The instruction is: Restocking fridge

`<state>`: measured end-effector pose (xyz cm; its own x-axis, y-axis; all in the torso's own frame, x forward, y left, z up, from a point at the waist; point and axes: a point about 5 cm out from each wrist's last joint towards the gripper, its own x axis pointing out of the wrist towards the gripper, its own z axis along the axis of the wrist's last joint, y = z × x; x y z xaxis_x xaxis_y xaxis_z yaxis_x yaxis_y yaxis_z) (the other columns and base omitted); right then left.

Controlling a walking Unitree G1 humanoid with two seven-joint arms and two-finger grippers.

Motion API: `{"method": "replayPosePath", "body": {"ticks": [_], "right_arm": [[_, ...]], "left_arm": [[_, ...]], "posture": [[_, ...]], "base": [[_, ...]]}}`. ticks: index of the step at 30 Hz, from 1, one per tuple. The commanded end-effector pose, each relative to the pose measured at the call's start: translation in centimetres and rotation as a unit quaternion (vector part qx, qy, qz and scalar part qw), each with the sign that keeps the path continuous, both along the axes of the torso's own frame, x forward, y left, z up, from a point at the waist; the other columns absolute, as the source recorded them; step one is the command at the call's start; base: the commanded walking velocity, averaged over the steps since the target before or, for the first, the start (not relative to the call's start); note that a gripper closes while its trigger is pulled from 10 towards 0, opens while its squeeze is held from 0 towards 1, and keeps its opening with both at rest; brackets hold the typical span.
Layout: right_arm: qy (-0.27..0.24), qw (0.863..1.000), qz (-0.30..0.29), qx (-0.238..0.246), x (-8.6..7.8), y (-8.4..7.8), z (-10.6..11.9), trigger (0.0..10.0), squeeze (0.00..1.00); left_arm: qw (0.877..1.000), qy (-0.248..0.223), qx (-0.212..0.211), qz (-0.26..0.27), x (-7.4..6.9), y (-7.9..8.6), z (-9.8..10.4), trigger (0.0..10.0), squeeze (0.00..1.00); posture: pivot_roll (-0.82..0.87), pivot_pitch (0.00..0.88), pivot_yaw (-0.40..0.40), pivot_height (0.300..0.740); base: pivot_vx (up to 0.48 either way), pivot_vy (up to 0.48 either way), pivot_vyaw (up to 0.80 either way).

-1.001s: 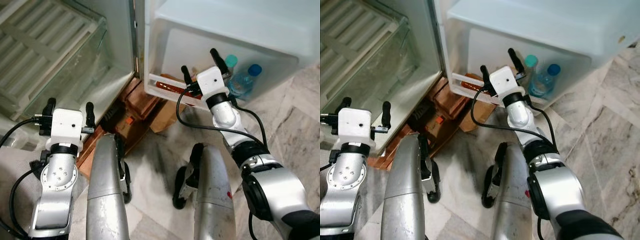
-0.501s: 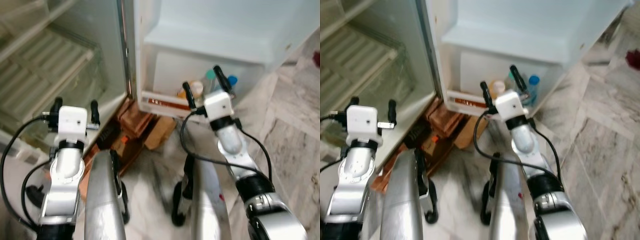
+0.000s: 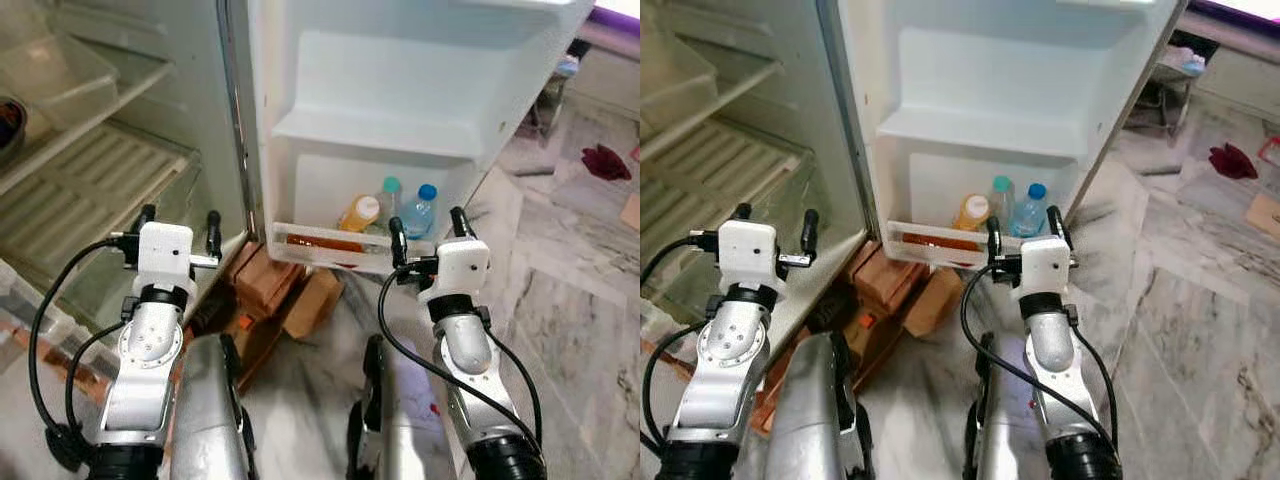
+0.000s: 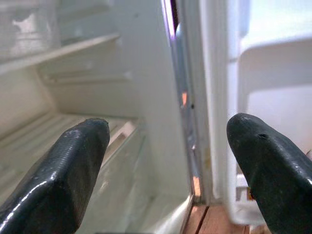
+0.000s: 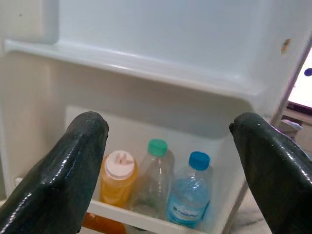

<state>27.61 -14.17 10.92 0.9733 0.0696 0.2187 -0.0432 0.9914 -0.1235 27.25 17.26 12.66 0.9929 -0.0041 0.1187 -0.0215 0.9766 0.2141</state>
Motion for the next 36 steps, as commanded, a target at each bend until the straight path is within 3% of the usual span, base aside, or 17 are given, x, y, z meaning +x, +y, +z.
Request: {"method": "replayPosePath", "body": {"ticks": [1, 24, 33, 36], "right_arm": [[-0.003, 1.000, -0.013, 0.005, 0.4, -0.7, 0.7, 10.0, 0.00], [0.040, 0.999, -0.008, 0.029, 1.8, -0.8, -0.1, 10.0, 0.00], [0.070, 0.996, 0.013, 0.046, 1.3, 0.0, -1.1, 10.0, 0.00], [0.087, 0.994, 0.030, 0.067, 1.0, 0.4, -1.7, 10.0, 0.00]], "left_arm": [[1.000, -0.003, 0.013, -0.001, 0.3, -0.1, -0.2, 10.0, 0.00], [1.000, -0.008, 0.012, 0.012, 1.6, -0.5, -1.2, 10.0, 0.00], [1.000, 0.001, 0.015, 0.014, 1.4, -0.9, -1.7, 10.0, 0.00], [0.999, 0.023, -0.009, 0.023, 1.4, -0.8, -2.2, 10.0, 0.00]], "posture": [[0.06, 0.000, -0.035, 0.570], [0.06, 0.000, -0.050, 0.740], [0.05, 0.000, -0.052, 0.740], [0.04, 0.000, -0.057, 0.740]], "base": [[0.000, 0.000, 0.00], [0.000, 0.000, 0.00], [0.000, 0.000, 0.00], [0.000, 0.000, 0.00]]}}
